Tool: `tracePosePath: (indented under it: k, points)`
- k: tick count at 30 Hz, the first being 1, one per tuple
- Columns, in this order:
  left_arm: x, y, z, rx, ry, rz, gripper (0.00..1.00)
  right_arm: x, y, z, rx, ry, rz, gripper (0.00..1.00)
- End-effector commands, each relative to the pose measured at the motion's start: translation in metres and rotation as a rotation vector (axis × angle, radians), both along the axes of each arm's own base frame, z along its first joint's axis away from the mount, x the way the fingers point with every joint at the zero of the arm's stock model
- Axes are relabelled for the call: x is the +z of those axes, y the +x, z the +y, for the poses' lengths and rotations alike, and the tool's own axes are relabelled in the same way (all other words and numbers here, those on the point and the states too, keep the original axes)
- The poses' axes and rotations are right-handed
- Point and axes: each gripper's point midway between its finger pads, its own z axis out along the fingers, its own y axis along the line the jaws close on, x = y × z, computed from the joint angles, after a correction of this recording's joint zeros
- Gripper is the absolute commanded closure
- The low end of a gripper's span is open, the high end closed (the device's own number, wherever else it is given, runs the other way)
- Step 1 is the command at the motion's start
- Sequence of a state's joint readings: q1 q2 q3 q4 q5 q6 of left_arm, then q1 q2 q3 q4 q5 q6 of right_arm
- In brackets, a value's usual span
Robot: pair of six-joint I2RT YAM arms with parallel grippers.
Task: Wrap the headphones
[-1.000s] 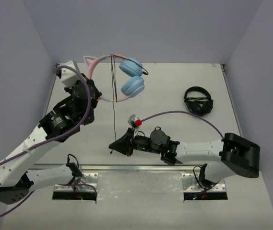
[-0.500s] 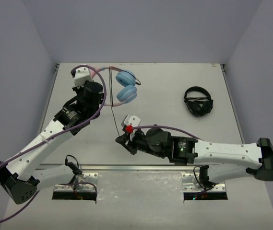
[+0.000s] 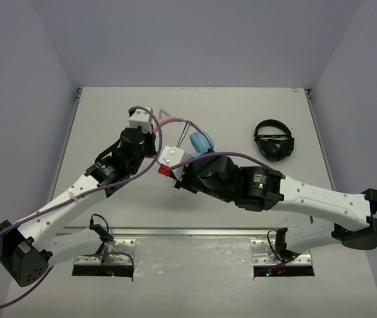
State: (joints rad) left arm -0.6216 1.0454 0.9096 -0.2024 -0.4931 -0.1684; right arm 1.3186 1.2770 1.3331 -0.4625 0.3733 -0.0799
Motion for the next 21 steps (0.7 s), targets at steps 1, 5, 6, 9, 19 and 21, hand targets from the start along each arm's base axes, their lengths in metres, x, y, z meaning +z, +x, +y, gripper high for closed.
tracePosePath:
  k: [1, 5, 6, 9, 19, 21]
  points:
    - [0.050, -0.001, -0.035, -0.233, -0.075, -0.192, 0.99, 0.024, 0.035, -0.024, -0.039, -0.118, -0.144, 0.99]
    - [0.050, -0.014, -0.046, -0.348, -0.051, -0.202, 1.00, 0.033, 0.066, -0.043, -0.136, -0.188, -0.227, 0.99]
    - [0.050, -0.017, -0.049, -0.371, -0.051, -0.203, 1.00, 0.033, 0.074, -0.047, -0.157, -0.205, -0.244, 0.99]
    - [0.040, -0.031, -0.059, -0.490, 0.005, -0.185, 1.00, 0.037, 0.095, -0.059, -0.228, -0.241, -0.306, 0.99]
    - [0.014, -0.037, -0.070, -0.553, 0.113, -0.120, 1.00, 0.042, 0.139, -0.094, -0.365, -0.268, -0.399, 0.97]
    - [0.013, -0.037, -0.071, -0.550, 0.118, -0.110, 1.00, 0.045, 0.138, -0.096, -0.365, -0.247, -0.398, 0.94]
